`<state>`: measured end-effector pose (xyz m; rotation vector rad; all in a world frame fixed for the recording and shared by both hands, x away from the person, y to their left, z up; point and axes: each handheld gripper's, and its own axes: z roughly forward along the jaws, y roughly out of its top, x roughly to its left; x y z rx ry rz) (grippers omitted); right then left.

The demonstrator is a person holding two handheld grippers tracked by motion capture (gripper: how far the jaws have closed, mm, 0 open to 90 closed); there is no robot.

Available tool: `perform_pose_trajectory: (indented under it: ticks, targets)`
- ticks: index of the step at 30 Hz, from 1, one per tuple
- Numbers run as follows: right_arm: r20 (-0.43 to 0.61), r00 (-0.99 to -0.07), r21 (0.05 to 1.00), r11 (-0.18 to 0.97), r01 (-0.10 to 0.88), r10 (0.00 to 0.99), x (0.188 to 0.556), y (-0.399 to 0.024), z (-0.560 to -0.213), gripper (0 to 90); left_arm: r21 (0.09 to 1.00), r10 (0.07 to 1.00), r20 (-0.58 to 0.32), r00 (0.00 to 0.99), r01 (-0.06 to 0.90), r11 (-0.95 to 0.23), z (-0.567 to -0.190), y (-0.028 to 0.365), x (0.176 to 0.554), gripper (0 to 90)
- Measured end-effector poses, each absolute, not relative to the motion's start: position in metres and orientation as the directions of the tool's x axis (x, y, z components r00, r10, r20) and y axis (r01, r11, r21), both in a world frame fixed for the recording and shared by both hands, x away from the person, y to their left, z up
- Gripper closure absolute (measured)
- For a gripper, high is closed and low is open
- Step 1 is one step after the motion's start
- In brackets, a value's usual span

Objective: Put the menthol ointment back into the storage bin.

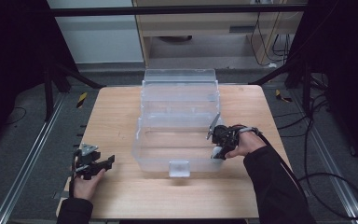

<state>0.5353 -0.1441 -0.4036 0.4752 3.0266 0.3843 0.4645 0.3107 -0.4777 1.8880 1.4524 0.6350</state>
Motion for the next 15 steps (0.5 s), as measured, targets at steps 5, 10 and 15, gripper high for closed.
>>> perform_pose_trajectory:
  ticks: [5, 10, 15]
  targets:
    - [-0.012, -0.950, 0.249, 0.921, 0.300, 0.313, 0.5354, -0.1437, -0.4036, 50.0, 0.749, 0.964, -0.017, 0.264, 0.642, -0.163, -0.4778, 0.3104, 0.4645, 36.1]
    - [-0.012, -0.950, 0.249, 0.921, 0.300, 0.312, 0.5354, -0.1438, -0.4036, 50.0, 0.749, 0.964, -0.017, 0.264, 0.643, -0.163, -0.4779, 0.3105, 0.4646, 36.1]
    - [-0.013, -0.950, 0.248, 0.921, 0.301, 0.313, 0.5354, -0.1435, -0.4036, 49.9, 0.748, 0.964, -0.018, 0.265, 0.643, -0.163, -0.4780, 0.3104, 0.4647, 36.1]
